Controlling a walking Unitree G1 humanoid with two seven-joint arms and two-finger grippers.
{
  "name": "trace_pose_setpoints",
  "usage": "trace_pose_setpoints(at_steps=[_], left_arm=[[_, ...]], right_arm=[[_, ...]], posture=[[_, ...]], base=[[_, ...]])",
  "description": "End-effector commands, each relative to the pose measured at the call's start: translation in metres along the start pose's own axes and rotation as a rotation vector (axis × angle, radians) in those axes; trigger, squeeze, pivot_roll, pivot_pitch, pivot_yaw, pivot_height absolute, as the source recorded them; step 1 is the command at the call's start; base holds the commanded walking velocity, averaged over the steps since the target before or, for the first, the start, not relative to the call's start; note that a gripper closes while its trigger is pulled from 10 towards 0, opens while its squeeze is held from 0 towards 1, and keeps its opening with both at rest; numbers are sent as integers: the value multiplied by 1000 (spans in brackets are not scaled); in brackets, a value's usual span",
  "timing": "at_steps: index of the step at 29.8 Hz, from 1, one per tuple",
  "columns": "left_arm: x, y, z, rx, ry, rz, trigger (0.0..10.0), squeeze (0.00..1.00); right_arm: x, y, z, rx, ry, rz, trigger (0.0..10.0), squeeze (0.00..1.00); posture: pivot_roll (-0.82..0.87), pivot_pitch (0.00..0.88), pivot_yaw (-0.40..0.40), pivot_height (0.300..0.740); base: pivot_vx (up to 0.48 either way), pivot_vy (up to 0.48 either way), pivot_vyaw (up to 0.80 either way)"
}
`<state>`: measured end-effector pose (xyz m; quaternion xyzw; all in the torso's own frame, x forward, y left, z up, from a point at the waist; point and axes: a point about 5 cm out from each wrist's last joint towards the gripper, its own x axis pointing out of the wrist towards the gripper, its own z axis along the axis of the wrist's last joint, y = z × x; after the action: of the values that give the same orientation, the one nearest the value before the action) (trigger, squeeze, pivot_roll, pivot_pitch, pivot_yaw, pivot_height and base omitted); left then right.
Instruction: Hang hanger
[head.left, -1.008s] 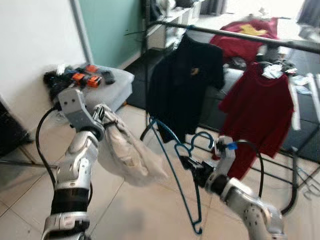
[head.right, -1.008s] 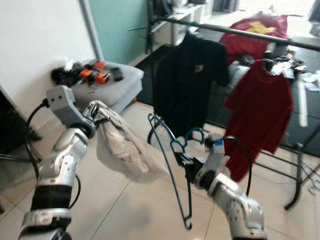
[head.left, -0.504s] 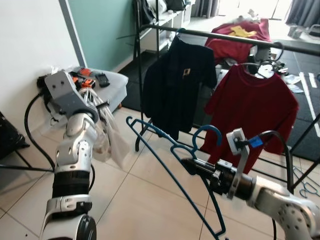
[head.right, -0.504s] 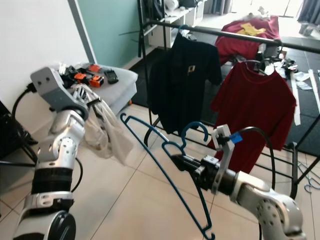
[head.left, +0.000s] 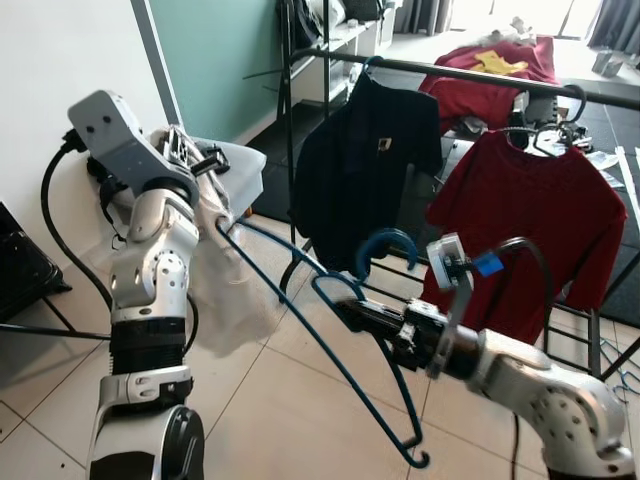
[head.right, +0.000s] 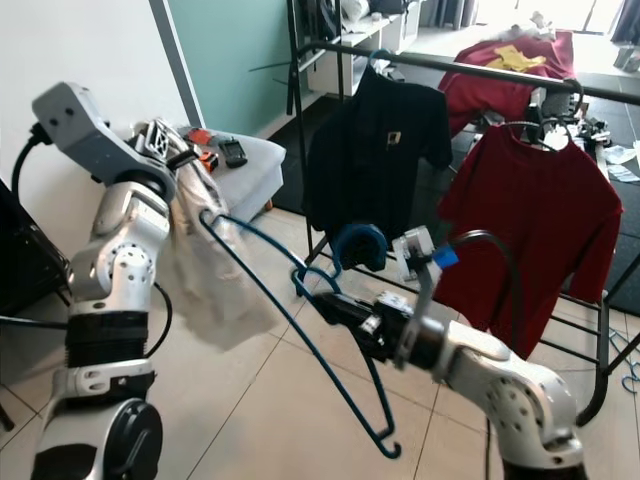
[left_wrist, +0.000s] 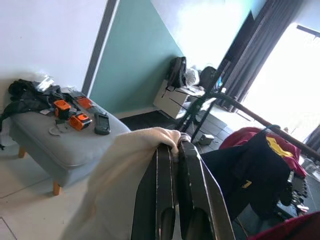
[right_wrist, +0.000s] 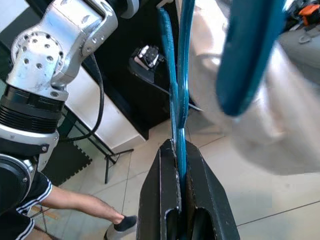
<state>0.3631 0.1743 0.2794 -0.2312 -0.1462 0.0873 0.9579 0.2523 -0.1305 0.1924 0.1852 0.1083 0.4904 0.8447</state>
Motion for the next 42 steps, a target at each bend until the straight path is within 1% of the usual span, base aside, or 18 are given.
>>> trace_pose_setpoints(at_steps=[1, 4, 5, 6, 9, 11, 13, 14, 15, 18, 25, 29, 34, 36, 38, 40, 41, 42], left_arm=[[-1, -1, 5, 1, -21, -2, 10000, 0], [-2, -1, 4, 3, -19, 1, 10000, 0], [-3, -5, 7, -18, -23, -4, 10000, 0], [-3, -5, 7, -18, -23, -4, 10000, 0], [-8, -24, 18, -92, -37, -45, 10000, 0], [-8, -24, 18, -92, -37, -45, 10000, 0], [-10, -37, 25, -137, -43, -83, 10000, 0], [-10, -37, 25, -137, -43, -83, 10000, 0], [-13, -47, 30, -166, -47, -117, 10000, 0], [-16, -56, 32, -186, -49, -146, 10000, 0], [-18, -57, 33, -190, -45, -148, 10000, 0], [-18, -54, 32, -158, -43, -141, 10000, 0], [-15, -44, 31, -127, -45, -103, 10000, 0], [-13, -37, 32, -112, -53, -80, 10000, 0], [-13, -36, 34, -110, -58, -76, 10000, 0], [-14, -37, 35, -111, -60, -80, 10000, 0], [-15, -40, 34, -115, -55, -87, 10000, 0], [-15, -40, 34, -115, -55, -87, 10000, 0]], right_arm=[[0, 1, -2, 6, 13, -3, 10000, 0], [4, 4, 1, 2, 7, 19, 10000, 0], [10, -2, 3, -24, 33, -43, 10000, 0], [10, -2, 3, -24, 33, -43, 10000, 0], [18, -21, 4, -51, 72, -228, 10000, 0], [18, -21, 4, -51, 72, -228, 10000, 0], [20, -27, 4, -42, 59, -268, 10000, 0], [20, -27, 4, -42, 59, -268, 10000, 0], [22, -28, 4, -35, 59, -278, 10000, 0], [25, -28, 2, -28, 69, -271, 10000, 0], [31, -25, 2, -25, 71, -250, 10000, 0], [32, -22, 9, -26, 23, -226, 10000, 0], [21, -30, 23, 0, -77, -277, 10000, 0], [5, -38, 30, 25, -131, -318, 10000, 0], [-17, -48, 30, 33, -134, -378, 10000, 0], [-30, -53, 28, 28, -115, -414, 10000, 0], [-38, -50, 28, 22, -109, -388, 10000, 0], [-38, -50, 28, 22, -109, -388, 10000, 0]], posture=[[-122, 50, 79, 740], [-118, 48, 81, 740], [-105, 42, 86, 740], [-105, 42, 86, 740], [-100, 41, 89, 740], [-100, 41, 89, 740], [-93, 38, 89, 740], [-93, 38, 89, 740], [-90, 36, 89, 740], [-83, 33, 89, 740], [-80, 27, 90, 740], [-79, 30, 93, 740], [-82, 34, 94, 740], [-82, 36, 94, 740], [-88, 42, 98, 740], [-89, 42, 99, 740], [-94, 45, 103, 740], [-94, 45, 103, 740]], base=[[0, 0, 0], [0, 0, 0], [0, 0, 0], [0, 0, 0], [0, 0, 0], [0, 0, 0], [0, 0, 0], [0, 0, 0], [0, 0, 0], [0, 0, 0], [0, 0, 0], [0, 0, 0], [0, 0, 0], [0, 0, 0], [0, 0, 0], [0, 0, 0], [0, 0, 0], [0, 0, 0]])
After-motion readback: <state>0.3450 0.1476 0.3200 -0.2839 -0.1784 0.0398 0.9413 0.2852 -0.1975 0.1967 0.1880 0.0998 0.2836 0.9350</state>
